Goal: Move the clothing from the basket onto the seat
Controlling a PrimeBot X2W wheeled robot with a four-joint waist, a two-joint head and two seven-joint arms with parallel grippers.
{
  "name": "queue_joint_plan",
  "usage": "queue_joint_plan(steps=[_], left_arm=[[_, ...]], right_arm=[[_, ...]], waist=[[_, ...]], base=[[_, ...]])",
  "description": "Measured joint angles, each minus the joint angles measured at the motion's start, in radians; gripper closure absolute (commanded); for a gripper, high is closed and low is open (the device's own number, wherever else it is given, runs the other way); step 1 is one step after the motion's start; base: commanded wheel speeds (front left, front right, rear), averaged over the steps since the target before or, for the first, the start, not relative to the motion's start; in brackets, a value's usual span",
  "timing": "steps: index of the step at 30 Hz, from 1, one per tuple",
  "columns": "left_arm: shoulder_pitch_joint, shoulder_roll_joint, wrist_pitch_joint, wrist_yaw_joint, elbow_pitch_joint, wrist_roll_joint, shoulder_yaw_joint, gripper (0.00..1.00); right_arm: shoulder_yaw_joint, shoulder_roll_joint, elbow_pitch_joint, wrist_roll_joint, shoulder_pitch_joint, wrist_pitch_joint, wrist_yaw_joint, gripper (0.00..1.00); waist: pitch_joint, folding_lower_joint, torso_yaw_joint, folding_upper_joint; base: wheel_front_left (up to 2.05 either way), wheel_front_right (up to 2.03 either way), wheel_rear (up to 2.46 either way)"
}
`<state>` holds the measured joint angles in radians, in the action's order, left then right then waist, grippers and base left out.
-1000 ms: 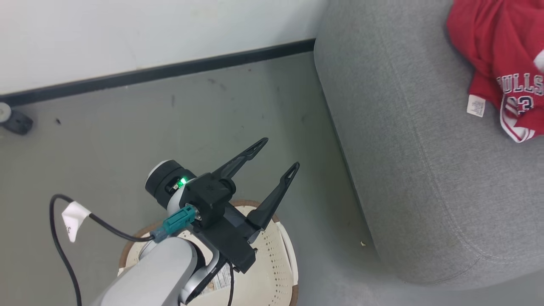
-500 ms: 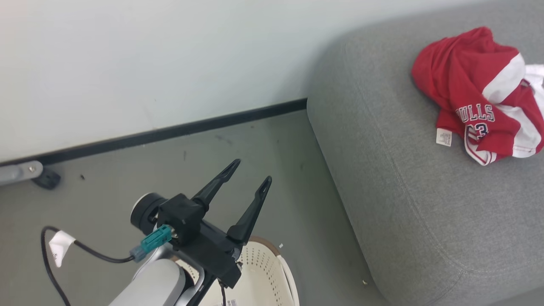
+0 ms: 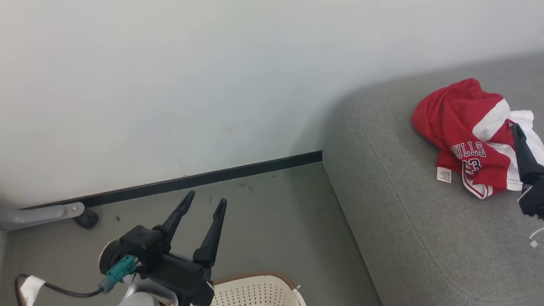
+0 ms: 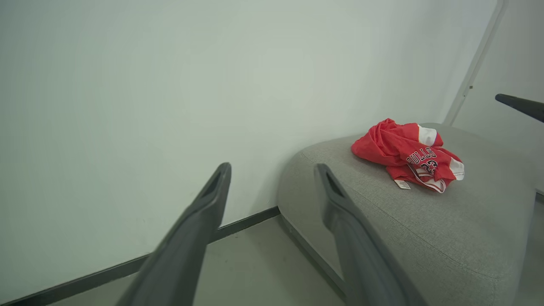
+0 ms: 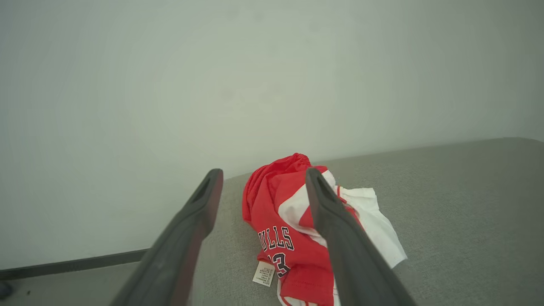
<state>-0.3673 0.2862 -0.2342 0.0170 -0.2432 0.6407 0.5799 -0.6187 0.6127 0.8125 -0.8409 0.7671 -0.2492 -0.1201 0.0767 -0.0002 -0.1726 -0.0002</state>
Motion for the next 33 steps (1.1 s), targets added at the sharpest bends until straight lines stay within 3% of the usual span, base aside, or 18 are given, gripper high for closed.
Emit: queue_joint_plan(steps=[6,18,33], left_arm=[[0.055,0.022,-0.007,0.027,0.002,0.029,-0.039,0.0],[0.157,0.028,-0.015,0.061,0.008,0.04,-0.097,0.0],[0.282,-0.005,-0.016,0.097,0.055,0.04,-0.225,0.0]], right_arm=[[0.014,-0.01,-0.152,-0.005,-0.139,0.0,0.021,0.0],[0.068,-0.028,-0.471,0.026,-0.363,-0.002,0.111,0.0],[0.172,-0.115,-0.643,0.077,-0.604,-0.003,0.197,0.0]], waist=[[-0.04,0.0001,0.048,0.0002],[-0.094,0.0002,0.137,0.0002],[-0.116,0.0002,0.194,0.0003]], base=[[0.0,0.0,0.0],[0.0,0.0,0.0],[0.0,0.0,0.0]])
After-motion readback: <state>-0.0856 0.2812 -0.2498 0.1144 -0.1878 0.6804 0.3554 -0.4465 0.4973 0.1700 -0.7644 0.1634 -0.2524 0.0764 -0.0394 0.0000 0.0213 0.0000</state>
